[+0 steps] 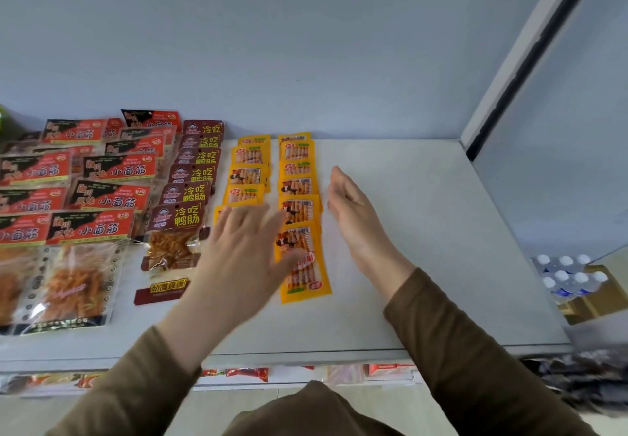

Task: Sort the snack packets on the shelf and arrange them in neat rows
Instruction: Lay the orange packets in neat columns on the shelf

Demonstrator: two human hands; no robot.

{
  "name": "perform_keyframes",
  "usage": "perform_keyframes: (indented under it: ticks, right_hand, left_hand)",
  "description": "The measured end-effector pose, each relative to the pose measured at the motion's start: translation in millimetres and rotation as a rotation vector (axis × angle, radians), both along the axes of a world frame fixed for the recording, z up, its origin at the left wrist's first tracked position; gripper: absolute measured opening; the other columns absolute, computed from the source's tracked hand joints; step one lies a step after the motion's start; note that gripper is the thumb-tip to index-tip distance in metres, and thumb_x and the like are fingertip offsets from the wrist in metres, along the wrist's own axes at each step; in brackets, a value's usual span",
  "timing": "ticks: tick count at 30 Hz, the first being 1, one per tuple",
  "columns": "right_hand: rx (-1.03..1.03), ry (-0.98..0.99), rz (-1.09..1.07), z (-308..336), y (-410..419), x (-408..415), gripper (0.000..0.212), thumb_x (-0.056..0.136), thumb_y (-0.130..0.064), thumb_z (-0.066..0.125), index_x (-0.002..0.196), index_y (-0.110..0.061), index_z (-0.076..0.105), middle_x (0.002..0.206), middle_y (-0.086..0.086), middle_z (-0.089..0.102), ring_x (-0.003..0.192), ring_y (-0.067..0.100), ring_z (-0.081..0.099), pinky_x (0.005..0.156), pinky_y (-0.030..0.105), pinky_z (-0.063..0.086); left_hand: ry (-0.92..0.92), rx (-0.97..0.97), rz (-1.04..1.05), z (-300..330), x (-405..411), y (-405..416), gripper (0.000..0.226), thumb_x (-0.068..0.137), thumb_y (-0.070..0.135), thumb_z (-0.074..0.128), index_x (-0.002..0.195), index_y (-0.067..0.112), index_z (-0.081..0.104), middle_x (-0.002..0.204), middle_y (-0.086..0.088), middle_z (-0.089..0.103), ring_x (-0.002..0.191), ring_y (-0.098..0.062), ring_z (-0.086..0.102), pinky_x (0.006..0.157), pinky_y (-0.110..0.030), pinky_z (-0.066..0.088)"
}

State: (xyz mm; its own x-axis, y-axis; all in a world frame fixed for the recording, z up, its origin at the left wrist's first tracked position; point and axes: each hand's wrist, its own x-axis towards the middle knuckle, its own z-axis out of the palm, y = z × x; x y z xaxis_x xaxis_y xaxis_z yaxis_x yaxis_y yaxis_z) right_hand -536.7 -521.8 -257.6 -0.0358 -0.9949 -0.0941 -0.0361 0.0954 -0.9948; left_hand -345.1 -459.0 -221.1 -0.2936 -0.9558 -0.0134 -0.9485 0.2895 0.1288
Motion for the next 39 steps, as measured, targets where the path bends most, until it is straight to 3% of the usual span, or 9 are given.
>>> perform_keyframes:
  ticks: [3, 5, 8, 11, 15, 19, 28, 34, 39]
  right_hand:
    - [-0.005, 0.037, 0.047, -2, 8, 6, 0.052, 0.109, -0.027, 0.043, 0.159, -0.023, 0.029, 0.163, -0.007, 0.032, 0.145, 0.004, 0.032, 0.102, 0.004, 0.034]
    - [-0.004, 0.034, 0.066, -1, 9, 8, 0.051, 0.109, -0.021, 0.043, 0.158, -0.02, 0.03, 0.162, -0.005, 0.033, 0.145, 0.004, 0.032, 0.092, -0.003, 0.034]
    - [-0.01, 0.029, 0.066, -1, 11, 9, 0.049, 0.109, -0.016, 0.043, 0.156, -0.019, 0.034, 0.154, -0.012, 0.04, 0.135, -0.005, 0.042, 0.095, 0.001, 0.037]
    - [-0.01, 0.043, 0.071, -2, 12, 10, 0.047, 0.109, -0.019, 0.042, 0.155, -0.024, 0.036, 0.134, -0.026, 0.045, 0.106, -0.027, 0.047, 0.089, 0.001, 0.04]
    - [-0.011, 0.04, 0.052, -2, 18, 12, 0.047, 0.109, -0.025, 0.042, 0.156, -0.028, 0.035, 0.144, -0.021, 0.044, 0.111, -0.023, 0.046, 0.097, 0.01, 0.039]
    - [-0.004, 0.081, 0.037, -1, 25, 14, 0.052, 0.109, -0.026, 0.041, 0.159, -0.029, 0.026, 0.161, -0.01, 0.034, 0.136, -0.005, 0.035, 0.107, 0.017, 0.033]
    - [-0.102, 0.272, 0.07, 2, 26, 11, 0.052, 0.11, -0.026, 0.039, 0.159, -0.025, 0.025, 0.158, -0.006, 0.038, 0.131, -0.006, 0.035, 0.104, 0.012, 0.032]
    - [-0.292, 0.676, 0.083, 16, -26, 14, 0.048, 0.11, -0.027, 0.037, 0.157, -0.021, 0.033, 0.163, 0.002, 0.033, 0.15, 0.018, 0.029, 0.119, 0.031, 0.027]
    - [-0.108, 0.638, -0.054, 5, -56, 15, 0.048, 0.109, -0.027, 0.036, 0.156, -0.017, 0.031, 0.14, 0.011, 0.058, 0.123, 0.027, 0.058, 0.087, 0.027, 0.041]
  left_hand:
    - [-0.084, 0.073, -0.055, -9, -14, 25, 0.089, 0.09, 0.082, 0.012, 0.163, 0.031, 0.018, 0.168, 0.004, 0.021, 0.154, -0.023, 0.017, 0.129, -0.048, 0.006]
    - [-0.091, 0.08, -0.054, -14, -14, 25, 0.09, 0.089, 0.079, 0.016, 0.165, 0.031, 0.009, 0.171, 0.005, 0.01, 0.157, -0.022, 0.009, 0.129, -0.047, 0.002]
    - [-0.093, 0.071, -0.075, -20, -10, 20, 0.084, 0.093, 0.073, 0.013, 0.165, 0.031, -0.004, 0.173, 0.005, -0.007, 0.159, -0.02, -0.009, 0.128, -0.046, -0.007]
    - [-0.107, 0.073, -0.111, -24, -9, 19, 0.08, 0.094, 0.069, 0.006, 0.163, 0.034, -0.012, 0.171, 0.006, -0.017, 0.157, -0.018, -0.021, 0.127, -0.045, -0.013]
    - [-0.102, 0.064, -0.124, -24, -9, 18, 0.079, 0.096, 0.07, 0.008, 0.163, 0.033, -0.012, 0.171, 0.003, -0.02, 0.155, -0.019, -0.026, 0.126, -0.044, -0.016]
    - [-0.088, 0.033, -0.04, -26, -10, 12, 0.081, 0.095, 0.067, 0.003, 0.164, 0.026, -0.009, 0.173, -0.004, -0.012, 0.156, -0.022, -0.023, 0.128, -0.044, -0.011]
    - [-0.02, 0.028, -0.034, -27, -10, 8, 0.081, 0.098, 0.069, 0.015, 0.165, 0.028, -0.004, 0.173, -0.001, -0.003, 0.158, -0.021, -0.015, 0.126, -0.041, -0.013]
    - [0.018, 0.016, 0.032, -21, -12, -27, 0.083, 0.097, 0.072, 0.012, 0.165, 0.027, -0.003, 0.173, -0.006, 0.003, 0.159, -0.025, -0.01, 0.128, -0.046, -0.006]
    - [0.056, 0.049, 0.066, -21, -19, -76, 0.077, 0.103, 0.064, 0.018, 0.165, 0.02, 0.005, 0.17, -0.01, 0.02, 0.159, -0.029, 0.002, 0.129, -0.049, 0.002]
